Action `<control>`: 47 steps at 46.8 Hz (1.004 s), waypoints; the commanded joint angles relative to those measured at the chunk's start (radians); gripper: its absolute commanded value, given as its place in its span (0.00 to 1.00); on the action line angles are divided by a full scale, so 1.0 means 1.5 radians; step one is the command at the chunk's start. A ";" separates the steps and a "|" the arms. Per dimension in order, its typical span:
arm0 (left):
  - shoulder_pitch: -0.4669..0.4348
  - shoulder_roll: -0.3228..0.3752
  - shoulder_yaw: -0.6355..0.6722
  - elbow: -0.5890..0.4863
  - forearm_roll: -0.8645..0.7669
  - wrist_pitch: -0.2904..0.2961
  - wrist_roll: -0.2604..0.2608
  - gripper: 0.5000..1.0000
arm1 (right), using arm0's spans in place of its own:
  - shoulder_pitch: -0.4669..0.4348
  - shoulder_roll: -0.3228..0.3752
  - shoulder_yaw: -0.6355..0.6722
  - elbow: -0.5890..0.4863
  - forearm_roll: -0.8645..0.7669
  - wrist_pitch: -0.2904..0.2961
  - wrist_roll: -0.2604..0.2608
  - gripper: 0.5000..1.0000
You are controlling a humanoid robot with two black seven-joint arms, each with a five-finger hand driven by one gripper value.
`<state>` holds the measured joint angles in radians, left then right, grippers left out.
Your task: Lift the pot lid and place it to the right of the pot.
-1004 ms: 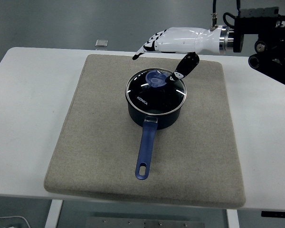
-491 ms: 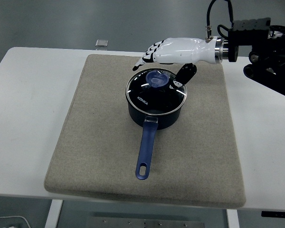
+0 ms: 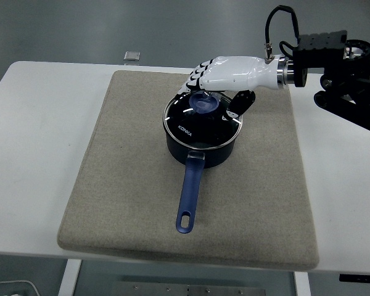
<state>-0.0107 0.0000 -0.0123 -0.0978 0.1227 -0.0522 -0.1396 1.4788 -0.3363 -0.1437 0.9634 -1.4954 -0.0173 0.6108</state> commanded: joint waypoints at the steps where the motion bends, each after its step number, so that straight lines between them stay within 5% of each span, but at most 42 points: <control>1: 0.000 0.000 0.000 0.001 0.001 0.000 0.000 1.00 | -0.003 0.001 -0.008 -0.002 -0.001 -0.010 0.000 0.81; 47: 0.000 0.000 0.000 0.001 0.000 0.000 0.000 1.00 | 0.002 0.028 -0.013 -0.031 -0.003 -0.026 0.000 0.81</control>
<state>-0.0109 0.0000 -0.0126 -0.0988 0.1228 -0.0521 -0.1396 1.4817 -0.2945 -0.1622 0.9202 -1.5003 -0.0568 0.6109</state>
